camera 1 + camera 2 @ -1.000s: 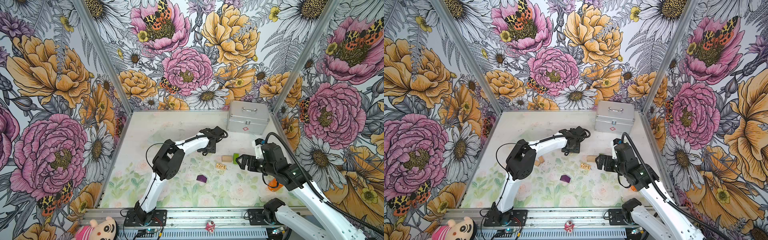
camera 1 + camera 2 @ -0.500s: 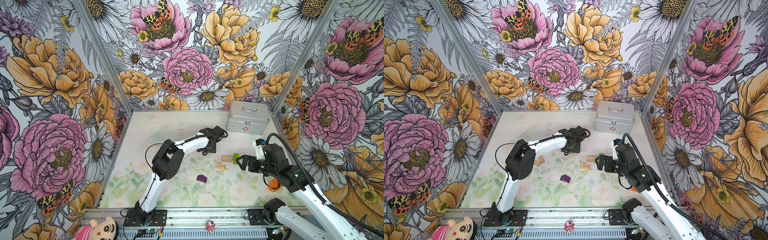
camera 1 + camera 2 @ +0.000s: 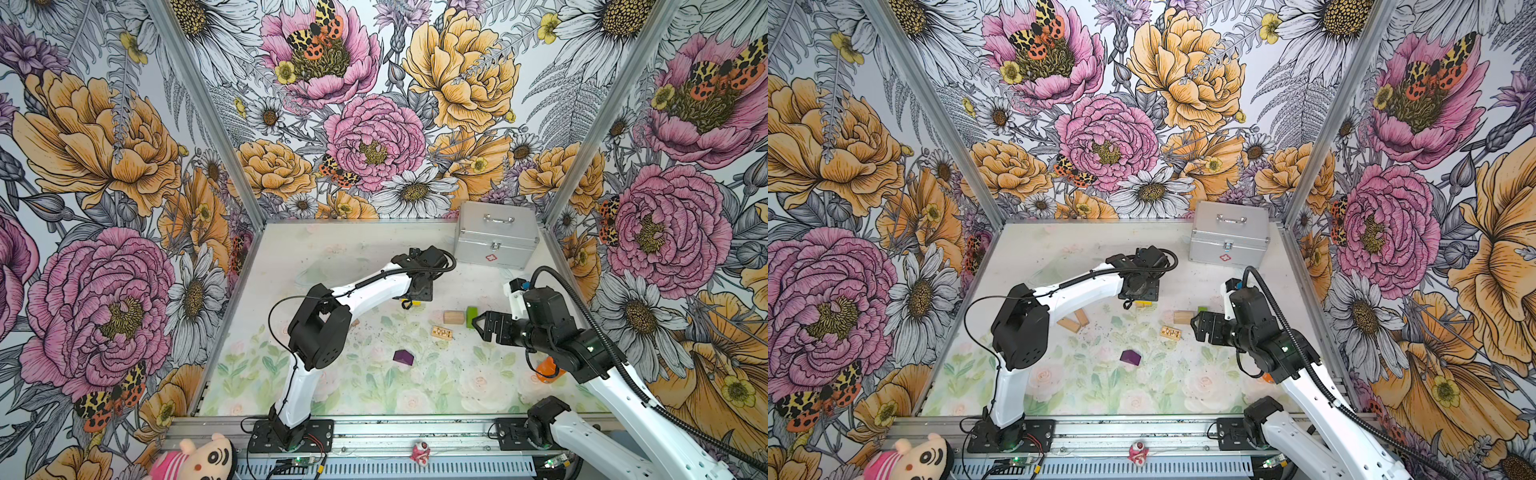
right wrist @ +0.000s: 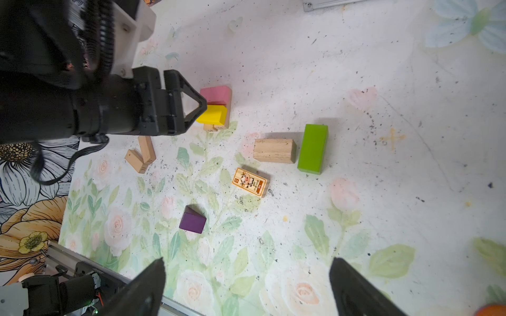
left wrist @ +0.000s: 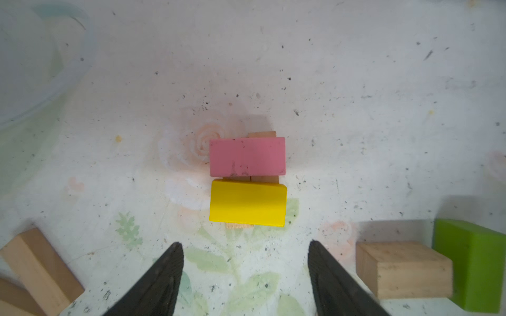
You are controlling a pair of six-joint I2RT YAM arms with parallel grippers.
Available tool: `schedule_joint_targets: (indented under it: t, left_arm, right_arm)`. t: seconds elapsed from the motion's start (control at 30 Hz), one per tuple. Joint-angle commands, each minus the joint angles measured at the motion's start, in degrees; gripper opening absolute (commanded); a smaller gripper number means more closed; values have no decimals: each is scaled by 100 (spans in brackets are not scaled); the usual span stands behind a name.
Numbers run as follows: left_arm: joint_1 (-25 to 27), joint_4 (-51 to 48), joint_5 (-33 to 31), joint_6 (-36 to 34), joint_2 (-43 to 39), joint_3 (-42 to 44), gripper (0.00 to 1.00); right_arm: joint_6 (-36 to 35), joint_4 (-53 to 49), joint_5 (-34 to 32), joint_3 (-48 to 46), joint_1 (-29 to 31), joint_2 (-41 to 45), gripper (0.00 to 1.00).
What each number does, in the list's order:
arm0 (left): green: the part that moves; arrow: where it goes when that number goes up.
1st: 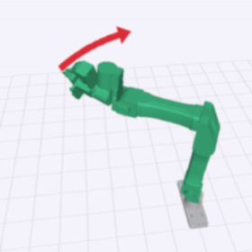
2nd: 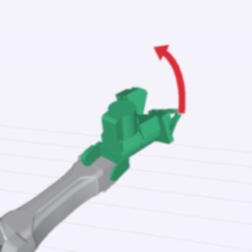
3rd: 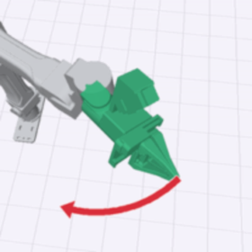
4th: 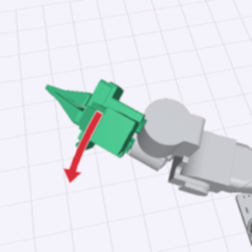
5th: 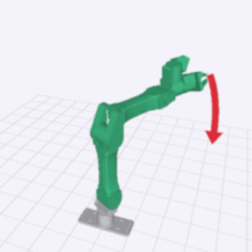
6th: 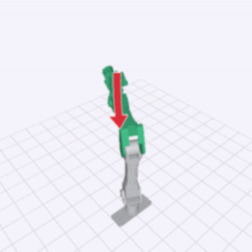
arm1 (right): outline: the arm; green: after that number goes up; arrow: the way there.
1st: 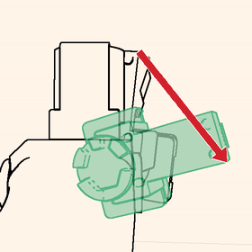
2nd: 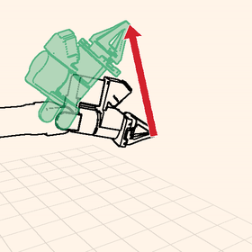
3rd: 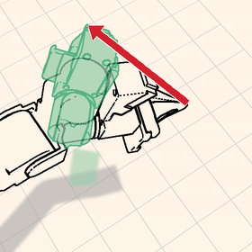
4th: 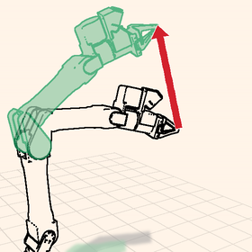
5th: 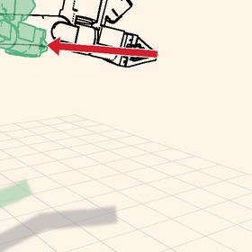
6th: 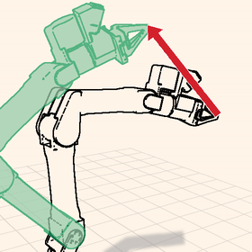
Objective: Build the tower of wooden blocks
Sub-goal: 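Withdraw the left gripper toward the robot while the right gripper moves over the blocks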
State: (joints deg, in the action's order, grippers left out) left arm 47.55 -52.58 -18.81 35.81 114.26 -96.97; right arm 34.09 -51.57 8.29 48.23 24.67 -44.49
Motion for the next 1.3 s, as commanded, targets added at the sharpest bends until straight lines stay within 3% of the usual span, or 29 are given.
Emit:
schedule_joint_targets:
  t: [0.0, 0.13, 0.33, 0.57, 1.0, 1.27]
  left_arm:
    - [87, 11, -596, 21, -919, 454, 74]
    - [129, 52, -992, 172, -2221, 1472, 74]
    - [294, 521, -1269, 642, -4221, 3496, 75]
    - [312, 1003, -1417, 918, -6048, 5234, 78]
    - [23, 995, -1311, 661, -6850, 5955, 82]
    - [-255, 995, -1139, 484, -7072, 6004, 82]
  right_arm:
    - [-28, -20, -198, 189, -36, -142, 68]
    - [79, 79, -253, 232, 33, -569, 50]
    - [340, 636, -581, 434, 665, -1541, 56]
    - [526, 1319, -654, 1061, 1324, -3392, 45]
    - [406, 1589, -443, 2728, 1445, -5785, 29]
    - [324, 1522, -328, 3299, 1453, -6534, 16]
